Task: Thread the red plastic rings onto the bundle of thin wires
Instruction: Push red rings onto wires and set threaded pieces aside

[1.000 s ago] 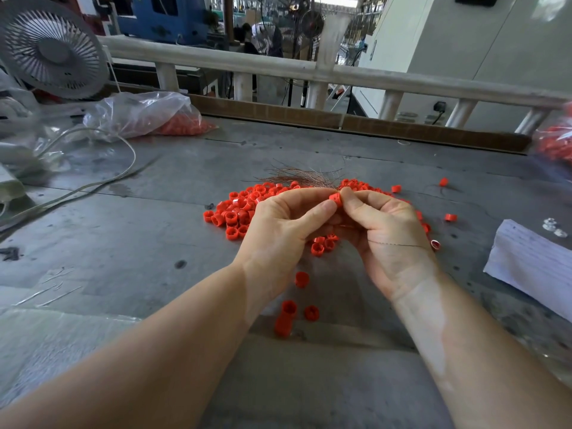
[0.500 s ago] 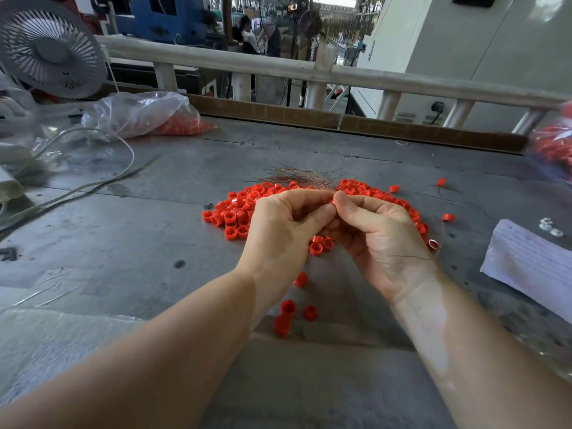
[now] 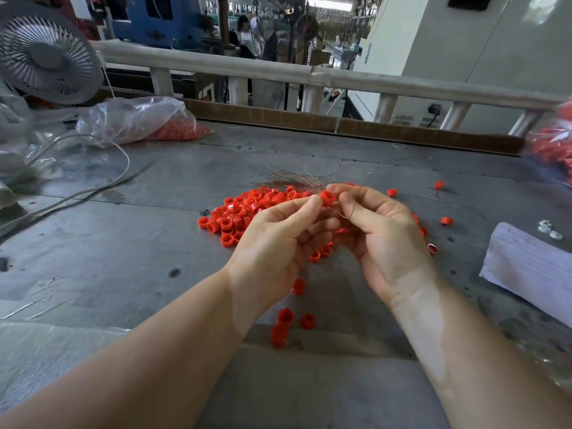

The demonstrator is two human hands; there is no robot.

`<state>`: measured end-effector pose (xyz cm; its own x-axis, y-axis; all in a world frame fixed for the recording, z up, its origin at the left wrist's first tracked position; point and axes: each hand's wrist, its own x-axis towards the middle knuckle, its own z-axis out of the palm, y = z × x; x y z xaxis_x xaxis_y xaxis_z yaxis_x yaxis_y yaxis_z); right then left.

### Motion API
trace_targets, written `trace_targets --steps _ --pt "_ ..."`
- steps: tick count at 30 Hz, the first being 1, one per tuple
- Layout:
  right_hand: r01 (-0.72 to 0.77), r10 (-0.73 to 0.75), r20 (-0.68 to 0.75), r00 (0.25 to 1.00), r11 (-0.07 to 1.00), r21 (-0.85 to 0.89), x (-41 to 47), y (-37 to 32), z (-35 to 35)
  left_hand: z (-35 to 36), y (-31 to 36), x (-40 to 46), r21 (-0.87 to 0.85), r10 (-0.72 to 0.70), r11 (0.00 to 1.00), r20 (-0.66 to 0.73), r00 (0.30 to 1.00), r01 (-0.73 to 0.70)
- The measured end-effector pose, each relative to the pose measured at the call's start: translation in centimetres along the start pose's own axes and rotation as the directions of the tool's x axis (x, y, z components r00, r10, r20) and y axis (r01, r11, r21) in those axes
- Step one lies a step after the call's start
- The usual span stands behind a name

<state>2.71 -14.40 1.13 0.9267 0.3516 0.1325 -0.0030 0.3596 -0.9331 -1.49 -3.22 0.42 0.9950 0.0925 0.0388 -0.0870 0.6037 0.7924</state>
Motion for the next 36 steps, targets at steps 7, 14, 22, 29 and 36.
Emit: trace_targets --steps 7,14,22,29,36 --pt "0.023 -0.022 0.01 1.0 0.999 -0.032 -0.06 -0.02 -0.12 -0.04 -0.06 -0.04 0.001 -0.029 1.0 0.002 1.0 0.029" --pt "0.216 -0.217 0.023 0.976 0.944 -0.249 0.09 0.46 -0.52 -0.02 0.03 0.01 0.048 -0.004 0.999 -0.012 1.0 0.005" --pt "0.087 -0.08 0.048 0.996 0.98 -0.18 0.14 0.47 -0.57 -0.19 -0.37 0.01 0.233 0.13 0.965 -0.016 0.991 -0.122" --pt "0.041 -0.015 0.129 0.991 0.979 -0.199 -0.27 0.27 -0.32 -0.22 -0.55 -0.44 0.429 0.243 0.877 -0.005 0.97 -0.217" --pt "0.044 -0.028 0.192 0.981 0.996 -0.082 -0.71 0.01 0.23 -0.07 -0.26 -0.51 0.452 0.29 0.852 0.012 0.957 -0.264"
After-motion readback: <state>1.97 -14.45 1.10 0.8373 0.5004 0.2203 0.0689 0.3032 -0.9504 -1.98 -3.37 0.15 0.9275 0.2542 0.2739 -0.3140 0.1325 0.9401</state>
